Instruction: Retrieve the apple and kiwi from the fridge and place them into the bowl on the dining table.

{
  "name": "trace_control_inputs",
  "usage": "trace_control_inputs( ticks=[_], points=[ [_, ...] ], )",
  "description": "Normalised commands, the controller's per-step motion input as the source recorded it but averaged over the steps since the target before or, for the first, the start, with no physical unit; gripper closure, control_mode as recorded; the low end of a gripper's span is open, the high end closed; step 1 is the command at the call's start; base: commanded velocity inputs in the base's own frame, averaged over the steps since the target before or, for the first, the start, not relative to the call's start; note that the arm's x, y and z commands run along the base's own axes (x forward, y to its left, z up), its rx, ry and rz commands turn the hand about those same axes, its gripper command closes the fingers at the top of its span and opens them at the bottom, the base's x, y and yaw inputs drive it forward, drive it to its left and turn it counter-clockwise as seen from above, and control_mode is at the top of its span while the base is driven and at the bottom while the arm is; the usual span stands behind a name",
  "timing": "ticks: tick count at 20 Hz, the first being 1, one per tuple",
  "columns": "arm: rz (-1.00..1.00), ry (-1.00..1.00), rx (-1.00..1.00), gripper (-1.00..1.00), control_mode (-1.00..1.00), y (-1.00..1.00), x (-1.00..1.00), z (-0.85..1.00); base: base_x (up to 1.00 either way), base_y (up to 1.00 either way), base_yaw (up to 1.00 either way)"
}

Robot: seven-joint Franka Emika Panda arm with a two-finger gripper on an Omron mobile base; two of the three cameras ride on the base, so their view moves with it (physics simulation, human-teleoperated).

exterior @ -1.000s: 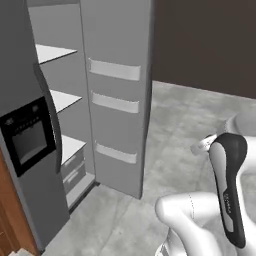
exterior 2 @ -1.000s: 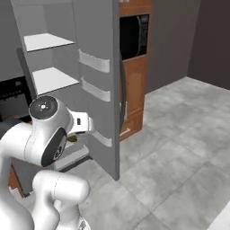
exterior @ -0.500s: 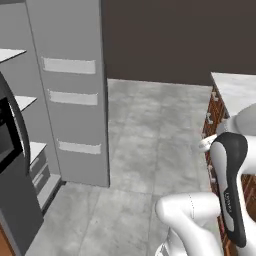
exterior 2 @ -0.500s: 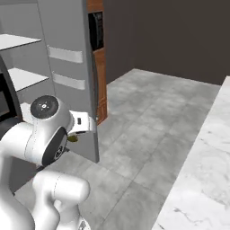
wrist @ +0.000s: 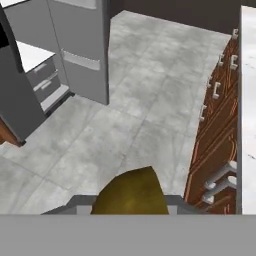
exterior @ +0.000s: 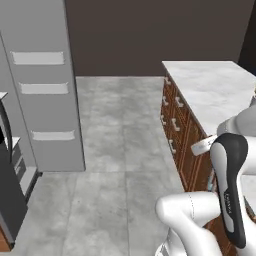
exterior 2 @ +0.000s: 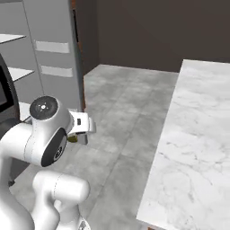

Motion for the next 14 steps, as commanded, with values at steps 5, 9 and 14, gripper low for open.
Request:
trace_control_inputs(
  ticks=[5, 9, 14],
  points=[
    [0.00, 0.00, 0.00, 1.00, 1.00, 0.00, 0.00, 0.00, -1.00, 0.00, -0.37],
    [0.00, 0.00, 0.00, 1.00, 1.00, 0.00, 0.00, 0.00, -1.00, 0.00, -0.37],
    [0.00, 0.00, 0.00, 1.00, 1.00, 0.00, 0.00, 0.00, -0.87, -0.59, -0.34]
  ],
)
